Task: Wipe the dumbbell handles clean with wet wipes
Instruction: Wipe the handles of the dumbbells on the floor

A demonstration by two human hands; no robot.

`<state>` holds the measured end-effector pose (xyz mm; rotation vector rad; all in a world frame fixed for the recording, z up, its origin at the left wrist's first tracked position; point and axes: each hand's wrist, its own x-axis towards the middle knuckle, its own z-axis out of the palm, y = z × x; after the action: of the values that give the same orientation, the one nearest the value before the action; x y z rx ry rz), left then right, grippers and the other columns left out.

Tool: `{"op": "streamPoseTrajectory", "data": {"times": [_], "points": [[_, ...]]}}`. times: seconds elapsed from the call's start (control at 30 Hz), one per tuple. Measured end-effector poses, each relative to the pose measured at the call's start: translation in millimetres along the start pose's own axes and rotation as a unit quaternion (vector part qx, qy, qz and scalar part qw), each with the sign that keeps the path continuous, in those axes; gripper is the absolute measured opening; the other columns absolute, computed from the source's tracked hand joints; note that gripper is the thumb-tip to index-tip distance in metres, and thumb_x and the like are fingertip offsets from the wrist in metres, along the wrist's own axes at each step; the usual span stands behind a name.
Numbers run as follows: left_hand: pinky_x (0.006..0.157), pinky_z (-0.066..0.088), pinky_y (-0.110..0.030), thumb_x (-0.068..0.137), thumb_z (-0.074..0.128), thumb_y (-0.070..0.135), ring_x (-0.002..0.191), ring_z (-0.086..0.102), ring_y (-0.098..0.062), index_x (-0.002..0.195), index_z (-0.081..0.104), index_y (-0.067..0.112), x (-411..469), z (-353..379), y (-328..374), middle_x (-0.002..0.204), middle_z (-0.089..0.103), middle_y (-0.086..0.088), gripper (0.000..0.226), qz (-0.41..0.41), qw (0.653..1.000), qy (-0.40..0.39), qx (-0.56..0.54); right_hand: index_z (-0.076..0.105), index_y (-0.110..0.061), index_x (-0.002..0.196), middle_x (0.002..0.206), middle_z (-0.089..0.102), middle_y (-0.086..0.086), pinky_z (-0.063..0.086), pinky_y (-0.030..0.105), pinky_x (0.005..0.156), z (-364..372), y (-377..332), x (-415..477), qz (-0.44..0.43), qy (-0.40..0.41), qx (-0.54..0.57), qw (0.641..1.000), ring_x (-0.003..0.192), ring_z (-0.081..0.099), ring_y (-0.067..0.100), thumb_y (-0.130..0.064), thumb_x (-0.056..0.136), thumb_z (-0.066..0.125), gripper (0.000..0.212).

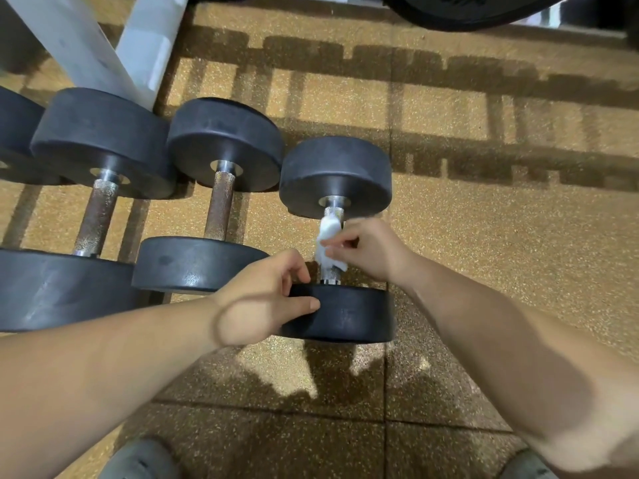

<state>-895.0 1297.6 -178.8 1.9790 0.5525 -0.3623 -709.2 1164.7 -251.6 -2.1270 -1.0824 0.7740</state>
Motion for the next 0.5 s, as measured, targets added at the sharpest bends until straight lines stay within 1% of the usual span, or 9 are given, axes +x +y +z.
{"op": "streamPoseTrajectory", "data": {"times": [0.07,0.13,0.17,0.23,0.3,0.33,0.37,0.43,0.5], "points": [[0.052,0.034,-0.020,0.084,0.080,0.022,0.052,0.041,-0.004,0.097,0.056,0.021,0,0,0,0.069,0.049,0.003,0.027,-0.003,1.000,-0.001,-0.005,0.081,-0.018,0.100,0.084,0.065,-0.017,0.039,0.008,0.072,1,3,-9,0.001,-0.046,0.032,0.998,0.075,0.058,-0.008,-0.022,0.083,0.081,0.017],[0.052,0.034,-0.020,0.084,0.081,0.022,0.051,0.040,-0.004,0.097,0.057,0.020,1,0,1,0.068,0.049,0.002,0.027,-0.009,1.000,0.000,-0.009,0.081,-0.019,0.098,0.083,0.066,-0.019,0.039,0.008,0.070,1,5,-8,-0.008,-0.051,0.022,0.998,0.073,0.058,-0.012,-0.024,0.084,0.081,0.015],[0.052,0.034,-0.020,0.084,0.081,0.022,0.051,0.040,-0.004,0.096,0.057,0.019,1,0,1,0.067,0.049,0.003,0.027,-0.011,1.000,0.000,-0.009,0.081,-0.020,0.098,0.081,0.066,-0.020,0.038,0.009,0.069,1,3,-4,-0.019,-0.041,0.007,0.999,0.072,0.057,-0.012,-0.026,0.085,0.079,0.014],[0.052,0.034,-0.020,0.083,0.082,0.020,0.051,0.039,-0.004,0.094,0.058,0.019,2,1,1,0.065,0.048,0.004,0.026,-0.013,1.000,0.001,-0.016,0.081,-0.022,0.096,0.082,0.070,-0.019,0.038,0.008,0.068,1,0,6,-0.039,0.010,-0.022,0.999,0.074,0.058,-0.012,-0.029,0.087,0.076,0.012],[0.052,0.034,-0.019,0.083,0.082,0.018,0.050,0.039,-0.003,0.093,0.058,0.018,1,1,1,0.063,0.047,0.005,0.026,-0.010,1.000,0.003,-0.025,0.082,-0.026,0.094,0.089,0.074,-0.013,0.042,0.012,0.072,3,-1,15,-0.003,0.075,-0.008,0.997,0.082,0.062,-0.003,-0.030,0.088,0.073,0.011],[0.052,0.034,-0.019,0.083,0.082,0.018,0.050,0.039,-0.003,0.093,0.058,0.018,1,2,2,0.063,0.047,0.005,0.026,-0.007,1.000,0.004,-0.027,0.082,-0.028,0.096,0.090,0.072,-0.014,0.042,0.013,0.074,4,-2,17,0.023,0.096,0.006,0.995,0.085,0.062,0.000,-0.031,0.089,0.072,0.012],[0.052,0.035,-0.019,0.083,0.082,0.019,0.050,0.039,-0.003,0.094,0.058,0.018,1,2,2,0.063,0.047,0.005,0.026,-0.006,1.000,0.004,-0.025,0.081,-0.030,0.098,0.090,0.069,-0.016,0.040,0.011,0.074,5,-1,17,0.040,0.104,0.015,0.994,0.086,0.060,0.000,-0.032,0.089,0.072,0.013],[0.053,0.035,-0.019,0.084,0.081,0.023,0.051,0.040,-0.003,0.095,0.058,0.020,-1,1,1,0.066,0.048,0.005,0.025,-0.008,1.000,0.005,-0.017,0.080,-0.030,0.102,0.087,0.064,-0.018,0.037,0.008,0.072,8,-1,13,0.045,0.091,0.012,0.995,0.081,0.057,-0.001,-0.032,0.088,0.073,0.015],[0.053,0.036,-0.019,0.085,0.080,0.025,0.052,0.041,-0.003,0.096,0.057,0.022,-3,1,0,0.070,0.049,0.003,0.025,-0.007,1.000,0.008,-0.011,0.080,-0.024,0.102,0.086,0.066,-0.016,0.042,0.015,0.073,6,1,3,0.025,0.038,0.024,0.999,0.078,0.059,-0.001,-0.027,0.086,0.078,0.016]]}}
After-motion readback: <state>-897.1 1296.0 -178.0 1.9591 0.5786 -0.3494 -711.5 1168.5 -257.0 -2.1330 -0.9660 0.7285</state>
